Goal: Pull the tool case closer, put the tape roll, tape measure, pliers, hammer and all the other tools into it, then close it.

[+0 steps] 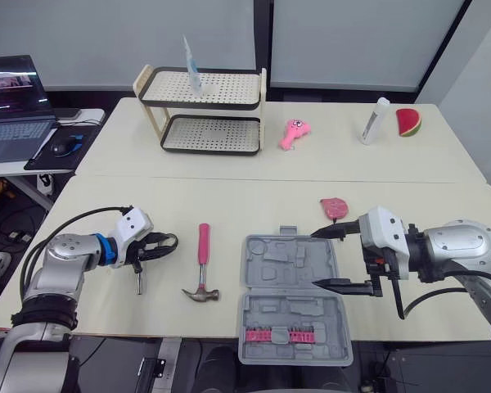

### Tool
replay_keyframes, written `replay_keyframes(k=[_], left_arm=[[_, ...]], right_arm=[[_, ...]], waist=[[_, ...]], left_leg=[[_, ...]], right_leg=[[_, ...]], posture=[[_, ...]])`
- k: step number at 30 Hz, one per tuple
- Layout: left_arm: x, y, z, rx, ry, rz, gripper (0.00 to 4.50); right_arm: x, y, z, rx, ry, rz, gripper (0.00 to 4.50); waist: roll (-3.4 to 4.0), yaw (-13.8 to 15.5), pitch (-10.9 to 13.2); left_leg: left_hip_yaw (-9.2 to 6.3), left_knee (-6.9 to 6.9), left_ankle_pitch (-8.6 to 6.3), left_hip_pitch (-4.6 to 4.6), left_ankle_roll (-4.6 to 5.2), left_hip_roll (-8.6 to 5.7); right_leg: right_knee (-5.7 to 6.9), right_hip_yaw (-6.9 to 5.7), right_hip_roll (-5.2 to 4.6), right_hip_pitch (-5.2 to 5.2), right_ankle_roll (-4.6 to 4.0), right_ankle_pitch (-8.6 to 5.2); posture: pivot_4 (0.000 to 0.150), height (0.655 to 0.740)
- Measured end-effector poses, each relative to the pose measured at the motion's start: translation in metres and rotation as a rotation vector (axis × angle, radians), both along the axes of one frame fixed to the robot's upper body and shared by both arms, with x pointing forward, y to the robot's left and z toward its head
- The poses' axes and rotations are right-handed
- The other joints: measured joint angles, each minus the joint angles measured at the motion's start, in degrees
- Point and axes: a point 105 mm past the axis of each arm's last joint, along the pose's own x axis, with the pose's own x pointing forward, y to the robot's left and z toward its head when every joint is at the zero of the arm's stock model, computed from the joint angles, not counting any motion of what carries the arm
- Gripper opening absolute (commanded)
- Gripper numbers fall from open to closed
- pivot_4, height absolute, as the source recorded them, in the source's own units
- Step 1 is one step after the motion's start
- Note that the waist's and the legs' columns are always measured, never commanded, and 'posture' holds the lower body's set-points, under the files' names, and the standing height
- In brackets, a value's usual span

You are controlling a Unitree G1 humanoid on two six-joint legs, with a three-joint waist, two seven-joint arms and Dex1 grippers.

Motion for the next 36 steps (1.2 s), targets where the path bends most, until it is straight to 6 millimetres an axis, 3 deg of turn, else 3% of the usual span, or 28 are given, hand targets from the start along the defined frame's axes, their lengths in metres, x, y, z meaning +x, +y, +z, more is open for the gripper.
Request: replay_keyframes(k=[10,13,17,26,28,32,36], left_arm=[[0.005,0.001,-0.01,0.05,0.023,0.016,1.77],[0.006,0.0,-0.013,0.048,0.028,0.024,1.2],[0.01,-0.001,-0.012,0.057,0.031,0.023,0.02],[0.011,0.0,-0.01,0.057,0.03,0.024,0.02],[0.011,-0.002,-0.003,0.031,0.02,0.02,0.02],[0.004,-0.01,0.032,-0.02,-0.025,-0.033,0.02],[-0.017,-0.054,0.059,-0.104,-0.009,-0.174,0.02]], right_arm=[[-0.003,-0.001,-0.006,-0.002,0.02,-0.02,4.5],[-0.003,-0.002,-0.006,-0.001,0.019,-0.025,4.5],[-0.003,-0.002,-0.006,-0.002,0.021,-0.026,4.5],[-0.004,-0.001,-0.003,0.002,0.002,-0.029,4.5],[-0.004,-0.002,-0.001,0.006,-0.006,-0.041,4.5],[-0.006,-0.004,-0.004,0.01,0.02,-0.061,4.5],[-0.003,-0.014,-0.004,-0.018,0.018,-0.119,4.5]], waist=[[0.0,0.0,0.0],[-0.01,0.03,0.0],[-0.01,0.03,0.0],[-0.01,0.01,0.0],[-0.02,0.02,0.01],[-0.03,-0.05,0.02],[-0.03,0.18,0.02]], left_leg=[[-0.02,0.01,0.0,0.0,0.0,-0.01],[-0.02,0.01,0.0,-0.01,0.0,-0.01],[-0.02,0.02,0.0,-0.01,0.0,-0.02],[-0.02,0.02,0.0,-0.01,0.0,-0.01],[-0.04,0.02,0.0,-0.03,0.0,-0.01],[-0.1,0.02,0.0,-0.06,-0.01,0.03],[-0.1,0.04,0.0,-0.05,-0.01,-0.01]], right_leg=[[0.0,0.0,0.0,0.0,0.0,0.0],[0.0,-0.01,0.0,0.0,0.0,0.0],[0.0,-0.02,0.01,0.01,0.0,0.0],[0.0,-0.01,0.01,0.01,0.0,0.0],[0.0,0.0,-0.01,0.0,0.0,0.0],[0.0,0.12,-0.05,0.01,0.0,0.0],[-0.04,0.13,-0.07,0.1,0.0,0.0]], posture=[[0.15,0.729],[0.15,0.729],[0.15,0.729],[0.15,0.729],[0.15,0.729],[0.15,0.729],[0.15,0.729]])
